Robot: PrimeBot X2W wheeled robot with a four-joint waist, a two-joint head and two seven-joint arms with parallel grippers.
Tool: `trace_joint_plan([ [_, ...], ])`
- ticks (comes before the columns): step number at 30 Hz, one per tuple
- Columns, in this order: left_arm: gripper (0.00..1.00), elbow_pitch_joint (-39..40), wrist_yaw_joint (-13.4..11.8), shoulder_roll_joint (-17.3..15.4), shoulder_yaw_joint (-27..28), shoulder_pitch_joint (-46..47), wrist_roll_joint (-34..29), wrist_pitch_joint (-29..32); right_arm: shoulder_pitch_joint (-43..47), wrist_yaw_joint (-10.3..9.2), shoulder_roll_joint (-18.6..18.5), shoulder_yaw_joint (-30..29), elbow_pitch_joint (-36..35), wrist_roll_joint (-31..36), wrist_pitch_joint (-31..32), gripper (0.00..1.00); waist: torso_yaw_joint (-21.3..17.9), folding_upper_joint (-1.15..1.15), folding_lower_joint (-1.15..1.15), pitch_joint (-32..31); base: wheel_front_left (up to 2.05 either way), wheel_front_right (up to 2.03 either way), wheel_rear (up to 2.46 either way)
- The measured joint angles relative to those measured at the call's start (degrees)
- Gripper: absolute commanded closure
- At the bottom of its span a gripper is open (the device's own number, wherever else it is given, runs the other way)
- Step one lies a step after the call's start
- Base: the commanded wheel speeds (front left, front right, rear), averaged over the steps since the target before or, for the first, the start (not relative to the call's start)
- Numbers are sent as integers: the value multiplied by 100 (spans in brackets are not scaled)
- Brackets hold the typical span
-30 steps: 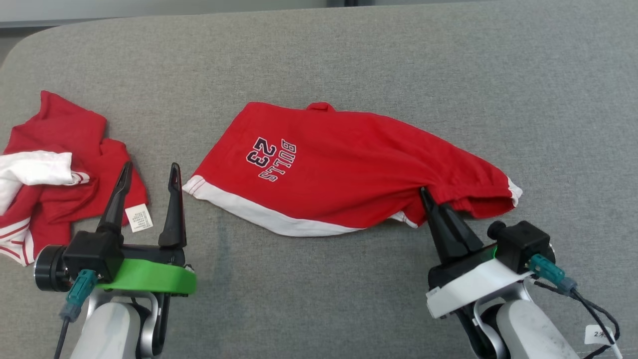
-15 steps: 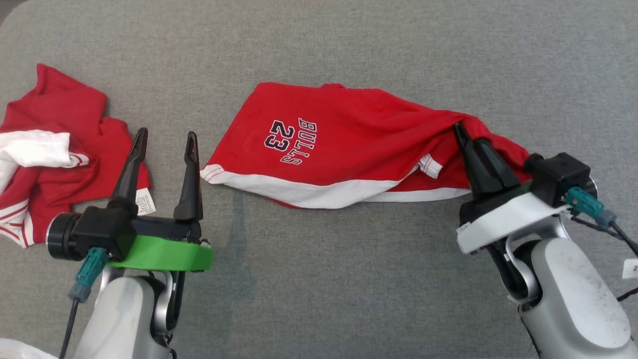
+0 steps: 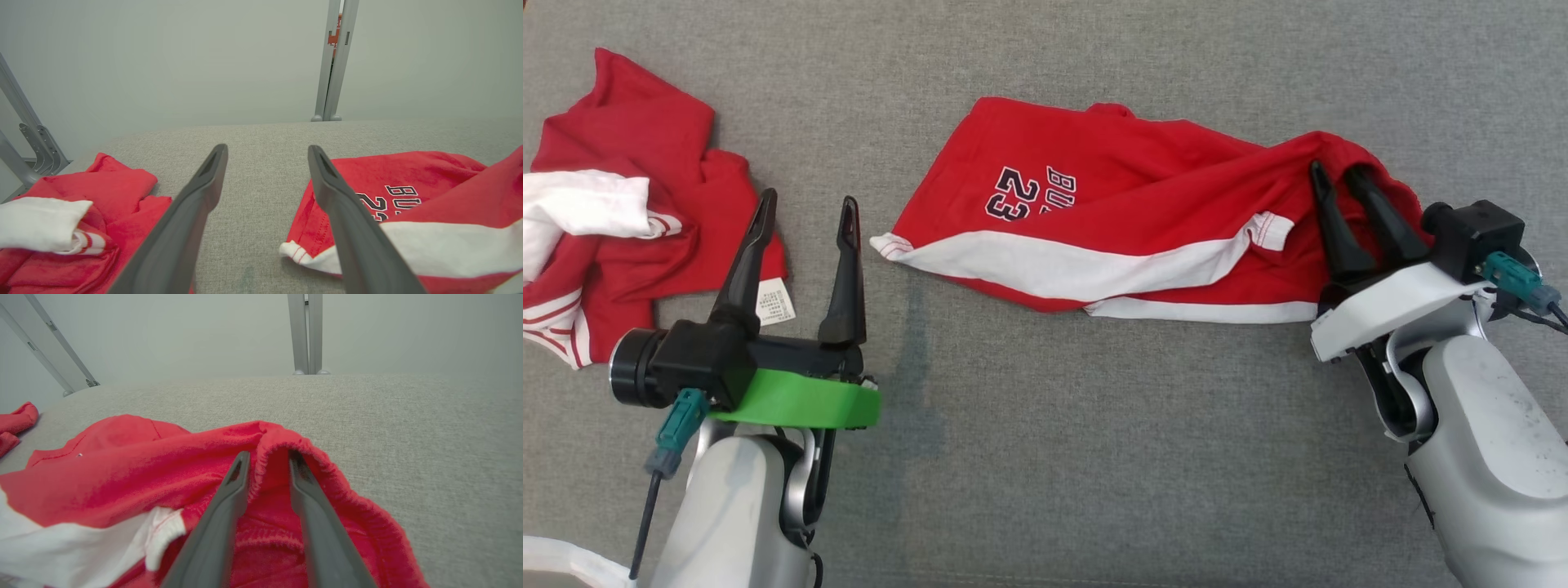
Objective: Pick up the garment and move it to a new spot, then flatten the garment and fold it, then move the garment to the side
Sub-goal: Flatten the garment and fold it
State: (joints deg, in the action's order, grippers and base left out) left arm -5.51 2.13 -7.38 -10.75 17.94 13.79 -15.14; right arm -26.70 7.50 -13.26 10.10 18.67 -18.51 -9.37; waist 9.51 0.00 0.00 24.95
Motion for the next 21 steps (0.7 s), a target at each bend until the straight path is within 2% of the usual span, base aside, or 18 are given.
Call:
trace_joint_plan([
  [6,0,-88,46,3,141,-109,-76,0,409,0,91,-231,-98,105,-316,0,-105,0,0,-209,0,0,0],
  [11,0,-172,45,-34,240,-357,-90,0,890,0,213,-556,-701,388,-436,0,-284,0,0,-520,0,0,0],
  [21,0,-288,21,-137,287,-831,-98,3,1868,0,619,-827,-1869,808,1,0,-584,0,0,-1085,0,0,0],
])
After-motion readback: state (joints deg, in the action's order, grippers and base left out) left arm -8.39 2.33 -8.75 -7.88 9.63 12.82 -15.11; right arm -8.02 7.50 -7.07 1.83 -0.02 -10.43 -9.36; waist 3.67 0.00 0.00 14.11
